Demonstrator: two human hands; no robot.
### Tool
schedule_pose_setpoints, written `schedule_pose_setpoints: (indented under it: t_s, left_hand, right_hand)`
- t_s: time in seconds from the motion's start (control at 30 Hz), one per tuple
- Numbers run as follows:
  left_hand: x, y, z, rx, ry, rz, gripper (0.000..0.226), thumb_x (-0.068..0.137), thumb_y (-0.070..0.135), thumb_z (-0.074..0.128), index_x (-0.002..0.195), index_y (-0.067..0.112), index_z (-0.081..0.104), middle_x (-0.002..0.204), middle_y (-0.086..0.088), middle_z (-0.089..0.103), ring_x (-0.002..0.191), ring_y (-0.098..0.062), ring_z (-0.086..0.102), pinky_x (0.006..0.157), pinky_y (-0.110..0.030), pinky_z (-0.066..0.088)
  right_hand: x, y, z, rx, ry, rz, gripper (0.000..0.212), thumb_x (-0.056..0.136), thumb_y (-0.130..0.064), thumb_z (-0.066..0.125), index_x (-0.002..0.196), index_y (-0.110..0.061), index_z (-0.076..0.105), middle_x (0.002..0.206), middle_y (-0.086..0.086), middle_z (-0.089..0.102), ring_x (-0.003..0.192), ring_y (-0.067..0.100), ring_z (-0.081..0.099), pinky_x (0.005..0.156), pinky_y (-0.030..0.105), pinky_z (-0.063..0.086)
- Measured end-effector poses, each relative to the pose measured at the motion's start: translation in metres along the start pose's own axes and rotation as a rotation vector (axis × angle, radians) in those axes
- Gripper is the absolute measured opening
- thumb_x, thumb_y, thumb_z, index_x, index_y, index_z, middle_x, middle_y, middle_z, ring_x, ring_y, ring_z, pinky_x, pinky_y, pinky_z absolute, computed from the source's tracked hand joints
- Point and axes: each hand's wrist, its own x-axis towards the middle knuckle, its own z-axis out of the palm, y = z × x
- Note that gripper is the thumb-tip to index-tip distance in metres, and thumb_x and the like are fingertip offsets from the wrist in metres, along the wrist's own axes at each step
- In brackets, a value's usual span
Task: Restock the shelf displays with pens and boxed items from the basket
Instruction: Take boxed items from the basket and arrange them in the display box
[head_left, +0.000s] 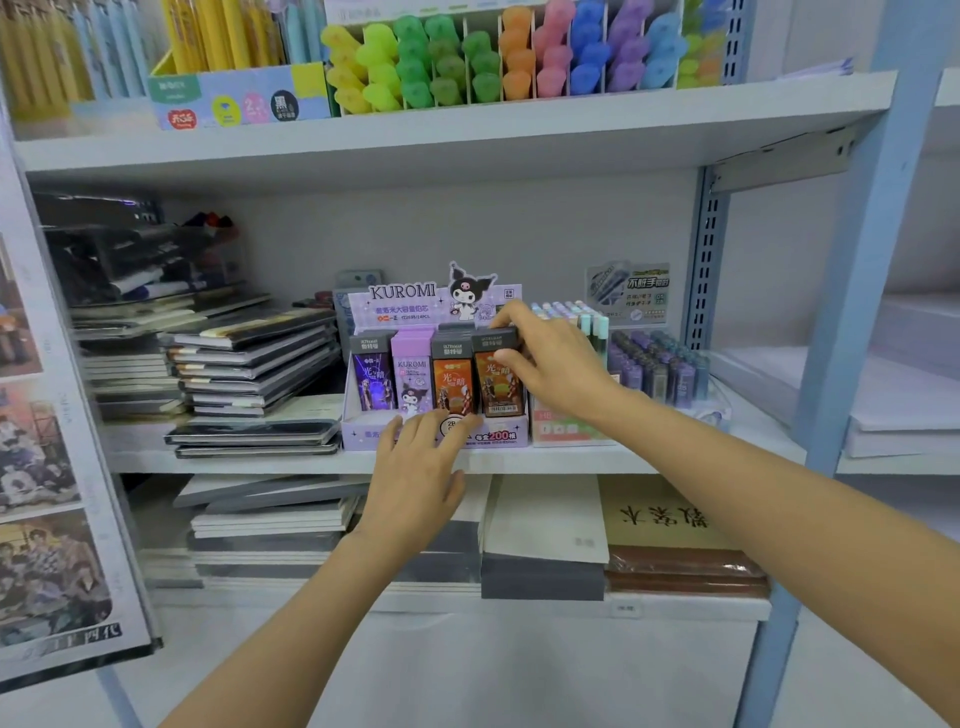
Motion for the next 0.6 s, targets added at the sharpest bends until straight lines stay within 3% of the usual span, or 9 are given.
schedule_pose_setpoints:
  t_s: [0.13, 0.27, 0.43, 0.6]
  left_hand:
    - [0.000, 0.000, 0.000, 0.001, -0.008, -0.007, 0.058, 0.087, 0.022, 0.060, 0.142, 0.027, 0.043, 0.131, -0.005, 0.051, 0.124, -0.025, 0.046, 0.110, -0.046, 0.028]
    - [0.002, -0.001, 0.000, -0.003, -0.012, -0.009, 0.057, 0.088, 0.023, 0.057, 0.142, 0.029, 0.041, 0.129, -0.003, 0.049, 0.122, -0.024, 0.046, 0.110, -0.045, 0.028]
    - [0.002, -0.001, 0.000, 0.001, -0.005, -0.022, 0.055, 0.090, 0.024, 0.054, 0.142, 0.031, 0.039, 0.130, 0.000, 0.048, 0.123, -0.021, 0.044, 0.110, -0.043, 0.026]
    - [0.000, -0.002, -0.003, 0.001, -0.008, -0.014, 0.054, 0.089, 0.022, 0.053, 0.141, 0.030, 0.040, 0.126, 0.000, 0.049, 0.118, -0.021, 0.045, 0.109, -0.042, 0.028]
  right_hand:
    - [0.002, 0.007, 0.000, 0.029, -0.013, 0.039, 0.019, 0.096, -0.024, 0.057, 0.110, -0.018, 0.047, 0.085, 0.000, 0.062, 0.081, 0.025, 0.054, 0.073, 0.037, 0.043]
    - [0.010, 0.012, -0.011, 0.036, -0.132, 0.076, 0.020, 0.095, -0.023, 0.059, 0.109, -0.016, 0.045, 0.093, 0.004, 0.065, 0.075, 0.019, 0.054, 0.073, 0.040, 0.048]
    - [0.010, 0.009, -0.001, 0.057, -0.058, 0.078, 0.018, 0.095, -0.022, 0.057, 0.108, -0.016, 0.046, 0.088, -0.001, 0.059, 0.077, 0.020, 0.052, 0.075, 0.037, 0.043]
    - [0.018, 0.015, -0.011, 0.056, -0.139, 0.113, 0.021, 0.094, -0.022, 0.061, 0.100, -0.021, 0.042, 0.081, -0.003, 0.060, 0.065, 0.006, 0.050, 0.063, 0.030, 0.038]
